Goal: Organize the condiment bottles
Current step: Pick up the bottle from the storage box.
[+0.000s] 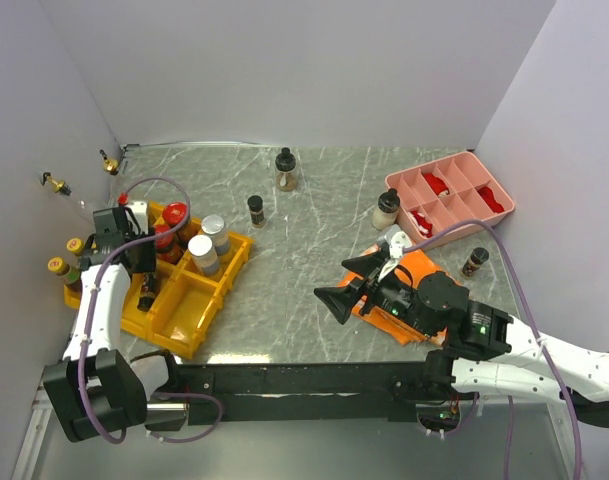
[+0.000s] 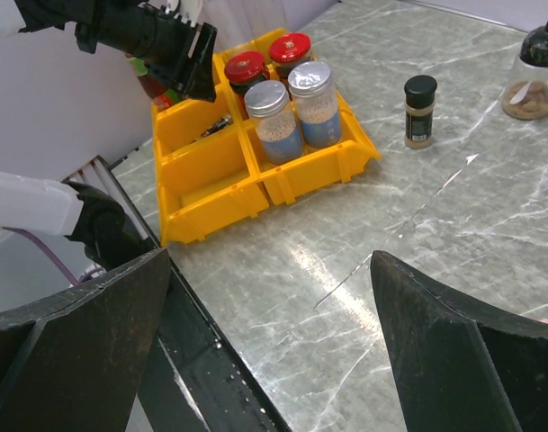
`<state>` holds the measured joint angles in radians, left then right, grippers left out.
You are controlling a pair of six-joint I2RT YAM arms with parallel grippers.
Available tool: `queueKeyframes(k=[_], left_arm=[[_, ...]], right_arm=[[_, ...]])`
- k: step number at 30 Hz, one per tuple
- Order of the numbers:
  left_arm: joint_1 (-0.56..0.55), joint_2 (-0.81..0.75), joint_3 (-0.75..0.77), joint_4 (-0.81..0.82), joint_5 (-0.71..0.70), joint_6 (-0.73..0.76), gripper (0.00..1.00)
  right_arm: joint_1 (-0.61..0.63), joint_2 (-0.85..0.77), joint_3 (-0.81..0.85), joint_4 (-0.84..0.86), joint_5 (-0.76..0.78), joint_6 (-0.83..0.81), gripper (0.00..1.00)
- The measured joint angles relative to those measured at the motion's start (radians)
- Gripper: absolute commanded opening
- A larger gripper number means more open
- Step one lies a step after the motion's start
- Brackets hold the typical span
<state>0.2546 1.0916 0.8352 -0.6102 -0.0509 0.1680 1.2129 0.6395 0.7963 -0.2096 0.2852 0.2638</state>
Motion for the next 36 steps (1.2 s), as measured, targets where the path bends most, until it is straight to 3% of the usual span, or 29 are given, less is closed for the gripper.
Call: queueKeyframes(k=[16, 31, 36], left_arm=[[-0.025, 0.018, -0.093, 0.043, 0.002, 0.052, 0.52], [-0.042, 0.150, -0.130, 0.128, -0.009, 0.053, 0.53], [-0.042, 0.183, -0.131, 0.134, -0.047, 0.058, 0.49]], right_arm=[[0.000, -0.020, 0.000, 0.000, -0.006, 0.000, 1.00], [0.000, 0.002, 0.000, 0.000, -0.005, 0.000, 1.00], [0.000, 0.013, 0.000, 0.000, -0.006, 0.000, 1.00]])
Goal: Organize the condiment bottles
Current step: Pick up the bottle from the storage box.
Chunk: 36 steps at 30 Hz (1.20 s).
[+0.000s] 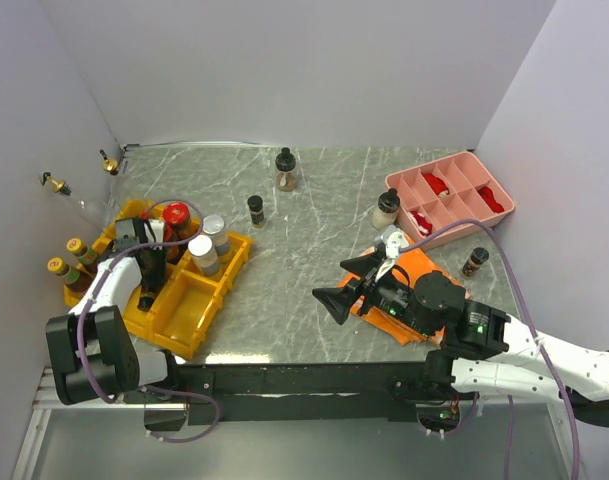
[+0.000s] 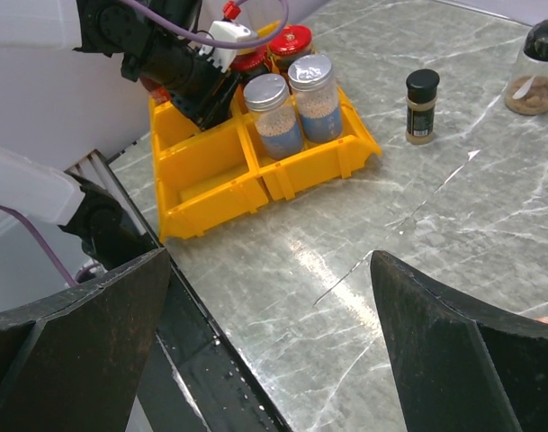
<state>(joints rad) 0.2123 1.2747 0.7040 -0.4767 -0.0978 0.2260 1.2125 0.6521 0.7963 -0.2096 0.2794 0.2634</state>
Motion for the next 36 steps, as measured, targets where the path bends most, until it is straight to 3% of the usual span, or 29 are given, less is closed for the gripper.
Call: queueKeyframes(k=[13, 26, 36], left_arm=[[-0.011, -0.029, -0.019, 0.011, -0.023, -0.009, 0.16], [-0.015, -0.188, -0.006, -0.050, -0.043, -0.014, 0.04], [-0.018, -0.303, 0.164, -0.119, -0.021, -0.029, 0.01]], right_arm=[[0.000, -0.001, 0.000, 0.000, 0.006, 0.000, 1.00], [0.000, -0.033, 0.000, 0.000, 0.007, 0.009, 1.00], [0.000, 0.032, 0.023, 0.007, -0.027, 0.084, 1.00]])
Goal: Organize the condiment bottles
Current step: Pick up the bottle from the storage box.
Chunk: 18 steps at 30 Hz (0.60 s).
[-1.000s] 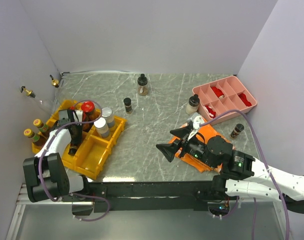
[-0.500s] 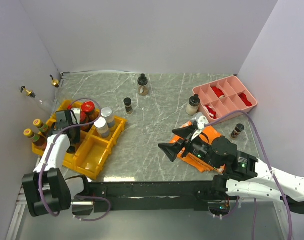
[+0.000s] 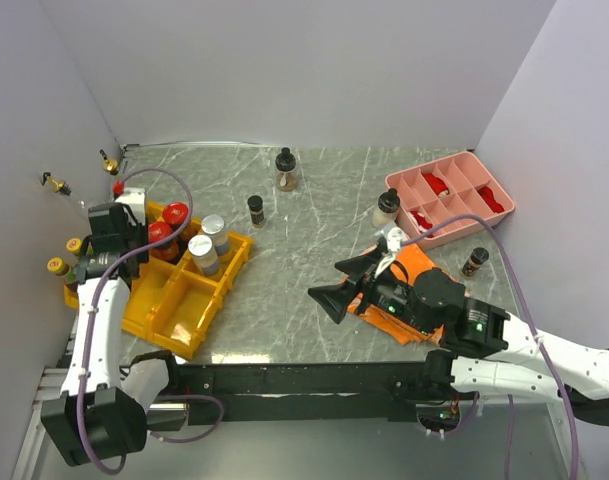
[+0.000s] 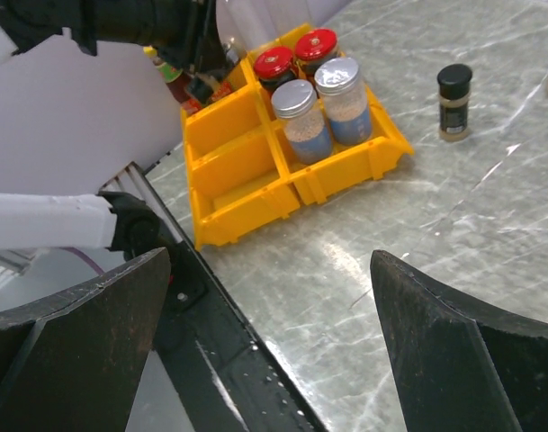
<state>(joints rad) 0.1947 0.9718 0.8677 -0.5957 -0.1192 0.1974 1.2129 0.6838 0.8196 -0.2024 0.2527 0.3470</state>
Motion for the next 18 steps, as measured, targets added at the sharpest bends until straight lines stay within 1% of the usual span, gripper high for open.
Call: queueKeyframes(k=[4, 7, 11, 15, 18], left_arm=[[0.000, -0.047, 0.049, -0.018, 0.044, -0.008, 0.01], [-0.002, -0.087, 0.079, -0.042, 0.074, -0.008, 0.01], [-0.003, -0.138, 0.103, -0.054, 0.143, -0.008, 0.01], [-0.003, -0.186, 0.103, -0.055, 0.244, -0.007, 0.01], [-0.003, -0.211, 0.103, -0.048, 0.333, -0.008, 0.01]], right_arm=[[0.000, 0.080, 0.065, 0.003, -0.013, 0.040, 1.00], [-0.003, 0.168, 0.132, 0.019, -0.033, 0.064, 1.00], [-0.027, 0.298, 0.254, 0.036, -0.049, 0.083, 1.00], [-0.105, 0.414, 0.342, 0.107, -0.102, 0.119, 1.00], [-0.200, 0.489, 0.346, 0.196, -0.186, 0.165, 1.00]])
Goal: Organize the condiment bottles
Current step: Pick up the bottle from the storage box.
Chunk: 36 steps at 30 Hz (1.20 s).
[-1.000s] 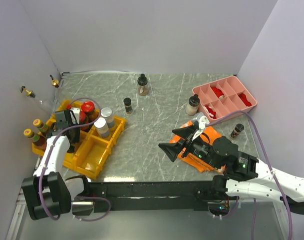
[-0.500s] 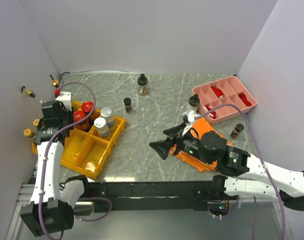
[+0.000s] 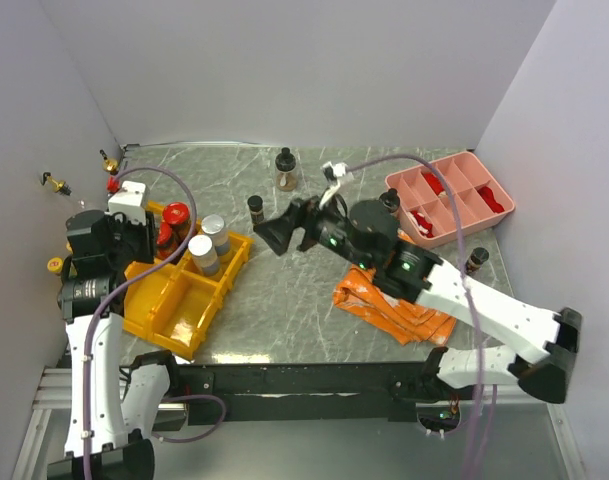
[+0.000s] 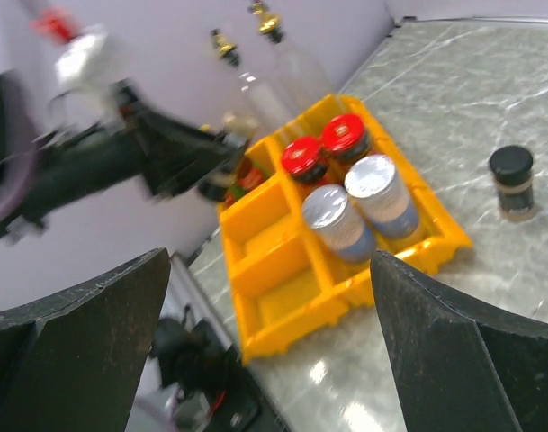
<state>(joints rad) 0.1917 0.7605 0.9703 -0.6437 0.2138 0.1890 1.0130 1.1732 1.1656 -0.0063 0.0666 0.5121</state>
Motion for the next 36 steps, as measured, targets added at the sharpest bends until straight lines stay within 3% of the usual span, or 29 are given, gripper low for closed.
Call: queueKeyframes(k=[7, 14, 19, 31, 35, 36], left_arm=[[-0.002, -0.081, -0.062, 0.066, 0.200, -0.027, 0.01], [-0.006, -0.140, -0.094, 0.150, 0.346, -0.076, 0.01], [-0.006, -0.157, -0.125, 0.170, 0.393, -0.098, 0.01], [-0.008, -0.170, -0.135, 0.193, 0.429, -0.104, 0.01], [-0.010, -0.170, -0.135, 0.195, 0.433, -0.104, 0.01], [-0.010, -0.170, -0.135, 0.195, 0.434, -0.104, 0.01]], right_arm=[[-0.082, 0.297, 0.150, 0.100, -0.174, 0.014, 1.00], [-0.082, 0.565, 0.452, 0.064, -0.362, 0.021, 1.00], [-0.080, 0.668, 0.569, 0.042, -0.447, 0.046, 0.98], [-0.049, 0.752, 0.618, 0.006, -0.505, 0.105, 0.85], [-0.047, 0.753, 0.622, 0.011, -0.506, 0.123, 0.68], [-0.047, 0.754, 0.622, 0.013, -0.506, 0.127, 0.56]])
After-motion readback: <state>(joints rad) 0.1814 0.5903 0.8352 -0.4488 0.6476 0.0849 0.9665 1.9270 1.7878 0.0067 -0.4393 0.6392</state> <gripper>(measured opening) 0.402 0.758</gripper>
